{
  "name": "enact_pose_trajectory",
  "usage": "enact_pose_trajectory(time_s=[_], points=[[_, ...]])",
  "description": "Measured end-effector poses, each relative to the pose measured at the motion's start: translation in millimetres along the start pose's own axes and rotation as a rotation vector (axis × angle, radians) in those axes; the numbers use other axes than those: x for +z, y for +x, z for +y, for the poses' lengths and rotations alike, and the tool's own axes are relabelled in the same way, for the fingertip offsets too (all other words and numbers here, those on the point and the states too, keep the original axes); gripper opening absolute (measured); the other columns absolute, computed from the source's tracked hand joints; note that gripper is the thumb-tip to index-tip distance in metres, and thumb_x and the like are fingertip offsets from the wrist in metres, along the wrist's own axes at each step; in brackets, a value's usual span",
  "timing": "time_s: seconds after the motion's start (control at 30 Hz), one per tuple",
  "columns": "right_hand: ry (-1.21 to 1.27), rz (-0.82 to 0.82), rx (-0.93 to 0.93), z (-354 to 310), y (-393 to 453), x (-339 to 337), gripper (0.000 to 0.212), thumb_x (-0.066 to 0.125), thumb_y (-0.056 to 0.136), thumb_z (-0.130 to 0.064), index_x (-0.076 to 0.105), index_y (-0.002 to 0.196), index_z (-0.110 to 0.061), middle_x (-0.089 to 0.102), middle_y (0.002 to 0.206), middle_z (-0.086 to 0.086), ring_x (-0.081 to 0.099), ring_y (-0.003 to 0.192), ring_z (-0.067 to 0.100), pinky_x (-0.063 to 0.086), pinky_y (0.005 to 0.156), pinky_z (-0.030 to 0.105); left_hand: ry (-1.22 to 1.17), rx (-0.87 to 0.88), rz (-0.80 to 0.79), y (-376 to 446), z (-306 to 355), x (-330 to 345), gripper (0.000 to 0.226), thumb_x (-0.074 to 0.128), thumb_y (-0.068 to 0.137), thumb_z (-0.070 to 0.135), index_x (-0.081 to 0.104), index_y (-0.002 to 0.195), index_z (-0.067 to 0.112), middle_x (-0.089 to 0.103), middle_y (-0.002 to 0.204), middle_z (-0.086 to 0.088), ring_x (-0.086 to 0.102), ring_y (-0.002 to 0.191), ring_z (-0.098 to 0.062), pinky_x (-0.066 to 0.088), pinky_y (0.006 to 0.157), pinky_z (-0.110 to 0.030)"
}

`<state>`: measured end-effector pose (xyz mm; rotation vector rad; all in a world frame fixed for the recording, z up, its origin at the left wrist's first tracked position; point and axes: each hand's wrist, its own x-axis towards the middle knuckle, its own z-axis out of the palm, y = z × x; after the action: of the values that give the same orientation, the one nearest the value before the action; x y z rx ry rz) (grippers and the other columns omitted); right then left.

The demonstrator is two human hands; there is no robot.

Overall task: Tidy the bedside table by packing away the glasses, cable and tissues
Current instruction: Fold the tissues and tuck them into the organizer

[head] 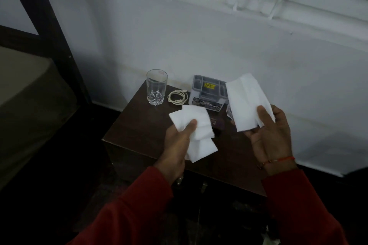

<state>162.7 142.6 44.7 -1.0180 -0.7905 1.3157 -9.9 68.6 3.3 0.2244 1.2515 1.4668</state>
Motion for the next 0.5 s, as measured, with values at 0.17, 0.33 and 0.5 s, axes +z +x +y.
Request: enact_pose_trajectory(time_s=[0.17, 0.33, 0.5], points=[[-0.105, -0.087, -0.06, -5.8, 13.6, 5.5, 0.015, 0.059, 0.097, -0.008, 0.057, 0.111, -0.014, 0.06, 0.124, 0.01, 0.069, 0.103, 0.027, 0.062, 0.064, 0.049, -0.024, -0.039, 0.097, 9.5, -4.2, -2.0, 0.032, 0.071, 0.091, 0.027, 0.065, 0.12, 0.015, 0.074, 0.11, -0.007, 0.071, 0.097, -0.027, 0.058, 0.079, -0.04], [-0.444, -0.025, -0.196, -14.2, 71.6, 27.9, 0.03, 0.064, 0.085, 0.008, 0.066, 0.106, -0.014, 0.063, 0.119, 0.013, 0.061, 0.103, 0.027, 0.055, 0.091, 0.053, 0.032, -0.037, 0.025, 10.2, -5.4, -1.3, 0.024, 0.073, 0.09, 0.026, 0.071, 0.111, 0.016, 0.077, 0.101, -0.003, 0.073, 0.091, -0.024, 0.057, 0.074, -0.035], [-0.717, 0.035, -0.242, -14.0, 135.0, 39.4, 0.046, 0.07, 0.077, 0.007, 0.063, 0.12, -0.011, 0.06, 0.118, 0.011, 0.06, 0.095, 0.019, 0.055, 0.093, 0.042, 0.005, -0.044, 0.053, 16.1, -2.9, -7.7, 0.027, 0.072, 0.09, 0.025, 0.07, 0.115, 0.015, 0.076, 0.104, -0.006, 0.073, 0.093, -0.027, 0.056, 0.073, -0.035]])
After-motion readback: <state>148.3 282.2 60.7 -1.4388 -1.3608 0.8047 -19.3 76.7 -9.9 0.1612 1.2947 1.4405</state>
